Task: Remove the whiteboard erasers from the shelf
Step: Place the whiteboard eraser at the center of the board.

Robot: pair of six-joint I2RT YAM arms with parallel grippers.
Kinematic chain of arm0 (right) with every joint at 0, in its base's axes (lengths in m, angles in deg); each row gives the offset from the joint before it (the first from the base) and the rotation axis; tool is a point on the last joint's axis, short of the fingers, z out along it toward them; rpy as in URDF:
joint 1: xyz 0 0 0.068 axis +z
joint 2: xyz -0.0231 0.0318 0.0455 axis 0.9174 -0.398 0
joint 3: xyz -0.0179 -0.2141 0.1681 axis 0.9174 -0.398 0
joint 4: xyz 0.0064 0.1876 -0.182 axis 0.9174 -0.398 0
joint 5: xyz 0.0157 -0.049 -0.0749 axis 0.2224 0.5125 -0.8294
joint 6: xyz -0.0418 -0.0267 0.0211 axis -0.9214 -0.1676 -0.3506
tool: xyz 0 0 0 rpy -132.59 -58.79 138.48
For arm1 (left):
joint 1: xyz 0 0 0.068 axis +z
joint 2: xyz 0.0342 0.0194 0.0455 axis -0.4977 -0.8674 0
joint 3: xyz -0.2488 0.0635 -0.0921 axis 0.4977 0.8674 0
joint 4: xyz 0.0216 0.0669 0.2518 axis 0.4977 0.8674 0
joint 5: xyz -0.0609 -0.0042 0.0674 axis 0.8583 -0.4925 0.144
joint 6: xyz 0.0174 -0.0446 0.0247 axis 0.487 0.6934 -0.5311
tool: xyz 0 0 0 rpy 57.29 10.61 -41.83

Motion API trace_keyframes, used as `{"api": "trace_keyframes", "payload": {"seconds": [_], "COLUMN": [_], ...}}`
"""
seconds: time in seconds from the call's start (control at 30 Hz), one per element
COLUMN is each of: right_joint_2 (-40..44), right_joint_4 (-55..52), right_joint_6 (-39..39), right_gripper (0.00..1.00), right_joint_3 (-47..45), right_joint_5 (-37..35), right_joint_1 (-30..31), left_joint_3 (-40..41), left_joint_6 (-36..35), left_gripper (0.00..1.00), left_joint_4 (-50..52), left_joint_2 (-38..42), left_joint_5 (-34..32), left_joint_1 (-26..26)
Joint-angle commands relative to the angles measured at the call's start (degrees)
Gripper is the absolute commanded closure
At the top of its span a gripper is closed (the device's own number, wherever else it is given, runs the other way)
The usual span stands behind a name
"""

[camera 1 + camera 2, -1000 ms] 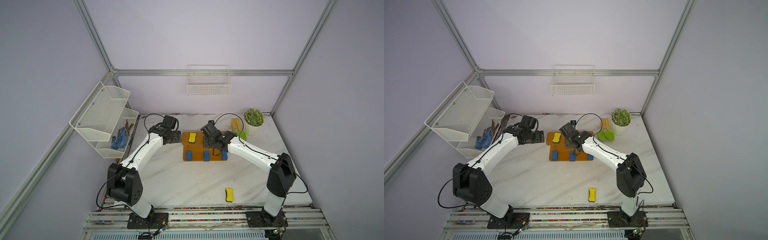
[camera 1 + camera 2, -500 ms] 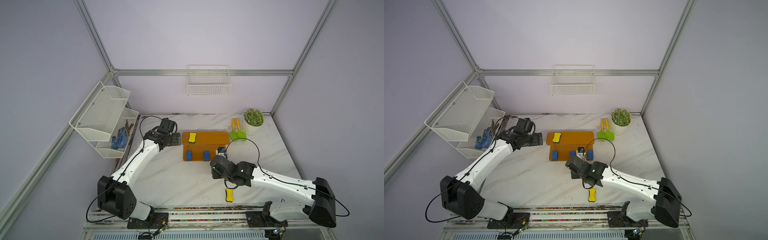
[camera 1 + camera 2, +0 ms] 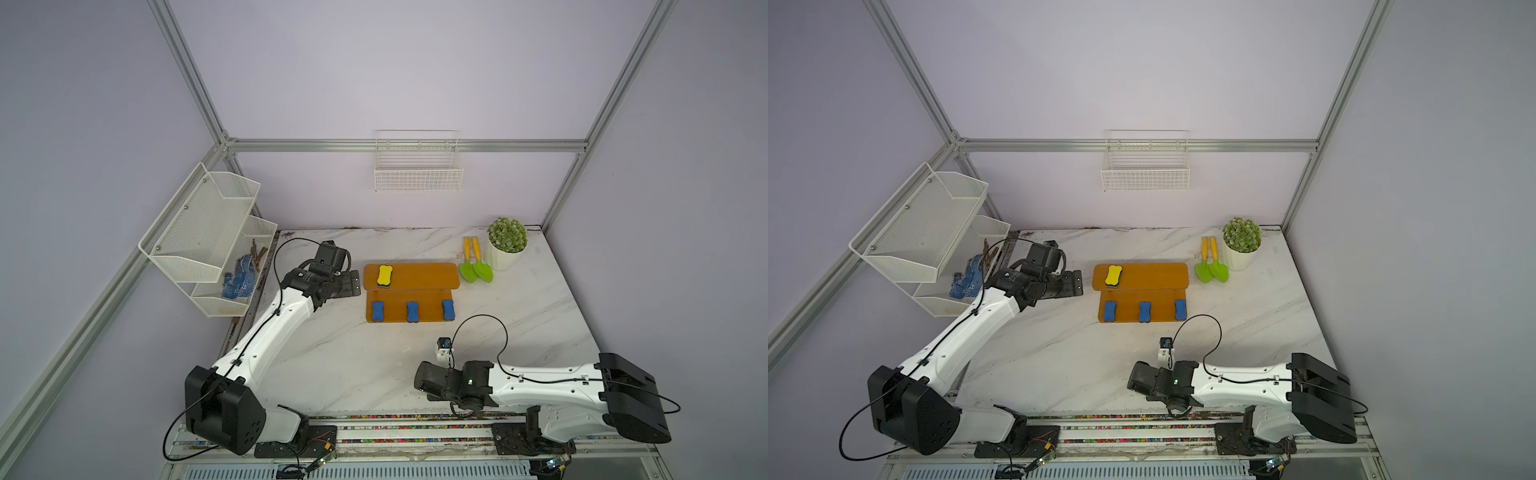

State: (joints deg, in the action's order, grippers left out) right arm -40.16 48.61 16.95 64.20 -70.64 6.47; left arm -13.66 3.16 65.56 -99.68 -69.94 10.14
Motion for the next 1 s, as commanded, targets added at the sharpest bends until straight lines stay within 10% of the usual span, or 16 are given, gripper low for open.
{"api": "trace_keyframes", "payload": {"seconds": [0.0,0.97], "right_joint_2": [-2.38,-9.06], "right_joint_4": [0.89,-4.43], "right_joint_6": [2.55,3.1], "right_gripper": [0.58,0.54], "right_joint_3": [0.91,6.31], "right_joint_5": [0.39,3.82], "right_joint_1": [0.69,1.69], "left_joint_3": [-0.16,-0.24], "left_joint_6": [-0.27,-1.15], "left_gripper": [0.04,0.03], "left_joint_4": [-1.56,-2.2], "left_joint_2": [0.67,0.95], "left_joint_5": [-0.42,-0.53], "left_joint_1": [-0.16,0.02]}}
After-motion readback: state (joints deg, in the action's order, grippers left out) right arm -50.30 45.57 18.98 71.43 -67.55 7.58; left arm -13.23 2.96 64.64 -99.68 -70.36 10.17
